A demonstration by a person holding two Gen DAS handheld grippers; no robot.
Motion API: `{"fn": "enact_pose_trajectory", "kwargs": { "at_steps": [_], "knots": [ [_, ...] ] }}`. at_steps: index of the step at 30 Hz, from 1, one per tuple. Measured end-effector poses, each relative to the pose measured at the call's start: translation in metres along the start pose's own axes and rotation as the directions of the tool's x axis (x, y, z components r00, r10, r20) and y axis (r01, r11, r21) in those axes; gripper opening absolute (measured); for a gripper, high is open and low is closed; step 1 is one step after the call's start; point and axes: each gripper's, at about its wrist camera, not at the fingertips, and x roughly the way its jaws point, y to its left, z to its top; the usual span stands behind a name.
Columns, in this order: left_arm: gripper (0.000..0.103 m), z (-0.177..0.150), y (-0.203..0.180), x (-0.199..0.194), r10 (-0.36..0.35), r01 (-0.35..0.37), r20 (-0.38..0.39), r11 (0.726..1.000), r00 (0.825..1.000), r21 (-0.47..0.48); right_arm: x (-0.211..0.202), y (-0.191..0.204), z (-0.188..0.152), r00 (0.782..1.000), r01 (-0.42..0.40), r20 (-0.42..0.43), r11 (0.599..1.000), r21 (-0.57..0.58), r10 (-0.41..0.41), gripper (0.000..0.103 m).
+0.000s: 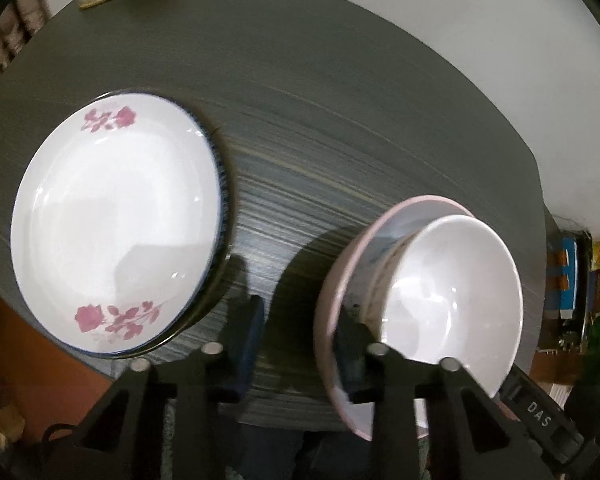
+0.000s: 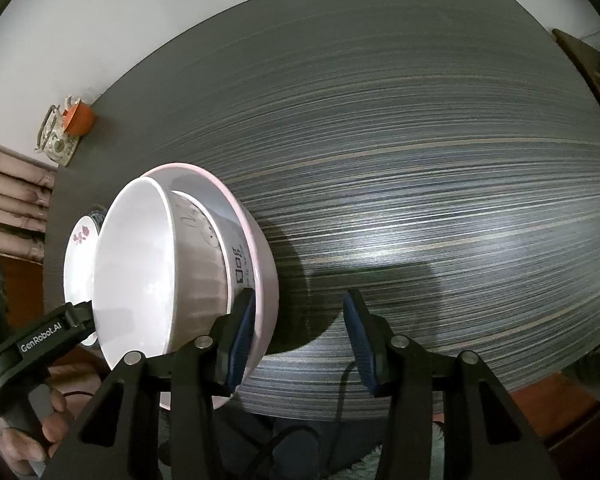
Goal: Organize plates and bowls
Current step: 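Grasp the rim of the pink-rimmed bowl stack with both tools, then lift the bowl stack and carry it over the pink-rose plate stack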
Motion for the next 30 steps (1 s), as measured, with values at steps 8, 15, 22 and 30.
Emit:
{"fn": "enact_pose_trajectory", "kwargs": {
  "at_steps": [8, 15, 22, 30],
  "knots": [
    [0.013, -0.001, -0.01, -0.001, -0.003, 0.002, 0.012, 0.999, 1.0, 0.034, -0.001, 0.003, -0.001, 1.0, -0.017, 0.006, 1.0, -0.01, 0.017, 0.027],
    [0.005, -0.002, -0.018, 0.0, -0.005, 0.004, 0.015, 0.998, 1.0, 0.059, -0.002, 0.011, -0.002, 1.0, -0.025, 0.015, 0.999, -0.022, 0.026, 0.016],
    [0.005, -0.002, -0.026, 0.001, 0.004, -0.005, 0.022, 0.998, 1.0, 0.066, -0.002, 0.015, -0.002, 0.999, -0.026, 0.019, 0.999, -0.02, 0.027, 0.013],
    [0.005, -0.004, -0.027, -0.002, 0.009, -0.012, 0.036, 0.997, 0.999, 0.071, -0.001, 0.02, -0.002, 1.0, -0.012, 0.021, 1.0, -0.029, 0.013, 0.013]
  ]
}}
